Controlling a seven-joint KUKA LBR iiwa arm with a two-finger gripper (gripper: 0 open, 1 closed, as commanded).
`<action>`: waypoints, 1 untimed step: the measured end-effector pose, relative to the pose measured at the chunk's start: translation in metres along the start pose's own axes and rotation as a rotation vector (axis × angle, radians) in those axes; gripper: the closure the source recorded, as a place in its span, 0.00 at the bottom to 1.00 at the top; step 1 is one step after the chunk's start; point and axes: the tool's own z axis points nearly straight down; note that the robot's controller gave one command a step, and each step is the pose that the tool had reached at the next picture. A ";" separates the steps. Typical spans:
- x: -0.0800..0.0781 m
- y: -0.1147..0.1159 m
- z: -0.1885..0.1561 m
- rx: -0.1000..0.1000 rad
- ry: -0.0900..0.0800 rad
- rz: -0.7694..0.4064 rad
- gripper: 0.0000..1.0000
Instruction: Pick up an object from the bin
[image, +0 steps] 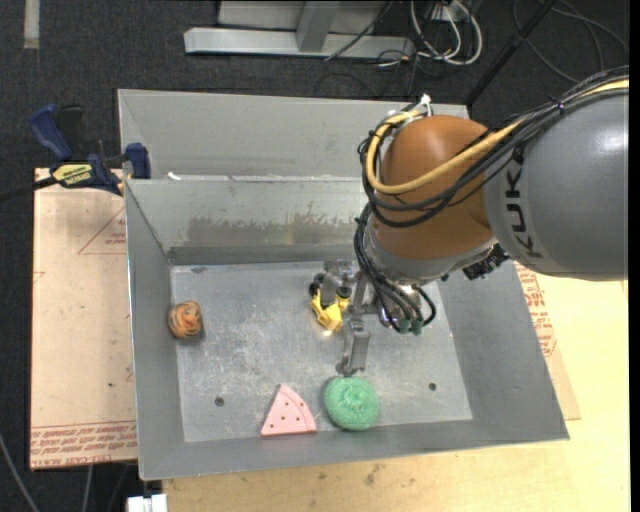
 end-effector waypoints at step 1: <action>-0.001 0.000 -0.005 -0.001 -0.008 0.002 0.00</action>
Offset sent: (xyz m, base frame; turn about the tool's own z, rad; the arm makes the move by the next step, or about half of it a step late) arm 0.0047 -0.0455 -0.1253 -0.1306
